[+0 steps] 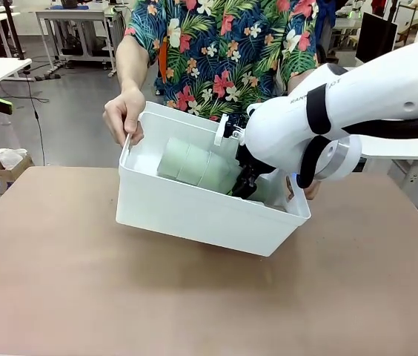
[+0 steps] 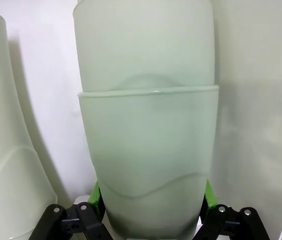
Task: Stack the cups and store them in the basket.
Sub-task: Place the stack of Reusable plastic cups into the Pantry Basket.
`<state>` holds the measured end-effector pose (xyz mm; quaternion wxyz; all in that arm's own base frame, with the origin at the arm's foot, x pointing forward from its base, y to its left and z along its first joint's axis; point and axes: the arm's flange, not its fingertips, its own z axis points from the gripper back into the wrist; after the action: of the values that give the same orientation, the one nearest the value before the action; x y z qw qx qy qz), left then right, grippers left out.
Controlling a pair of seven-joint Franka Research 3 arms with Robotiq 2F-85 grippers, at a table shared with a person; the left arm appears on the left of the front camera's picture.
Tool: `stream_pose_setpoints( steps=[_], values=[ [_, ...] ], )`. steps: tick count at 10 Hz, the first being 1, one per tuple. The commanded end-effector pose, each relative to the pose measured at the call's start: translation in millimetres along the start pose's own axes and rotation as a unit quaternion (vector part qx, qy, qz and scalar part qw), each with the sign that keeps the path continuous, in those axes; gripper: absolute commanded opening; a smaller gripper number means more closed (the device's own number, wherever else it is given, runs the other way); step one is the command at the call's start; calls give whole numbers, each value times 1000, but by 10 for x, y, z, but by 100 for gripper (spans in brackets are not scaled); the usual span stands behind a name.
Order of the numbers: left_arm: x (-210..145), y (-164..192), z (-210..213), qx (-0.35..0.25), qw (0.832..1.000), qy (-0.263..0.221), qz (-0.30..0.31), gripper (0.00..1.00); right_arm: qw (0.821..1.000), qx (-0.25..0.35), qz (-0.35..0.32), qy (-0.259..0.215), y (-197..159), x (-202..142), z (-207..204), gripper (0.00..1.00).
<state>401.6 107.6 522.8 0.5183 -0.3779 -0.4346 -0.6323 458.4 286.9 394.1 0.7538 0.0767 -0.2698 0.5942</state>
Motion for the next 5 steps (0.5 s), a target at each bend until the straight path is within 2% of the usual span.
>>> stream_pose_setpoints(
  steps=[1,5],
  values=[
    [21,-23,-15,1,1000,5,5,100,1000,2,-3,7,-97,82,40,100],
    [21,-23,-15,1,1000,5,5,100,1000,22,3,-2,-102,107,235,100]
  ],
)
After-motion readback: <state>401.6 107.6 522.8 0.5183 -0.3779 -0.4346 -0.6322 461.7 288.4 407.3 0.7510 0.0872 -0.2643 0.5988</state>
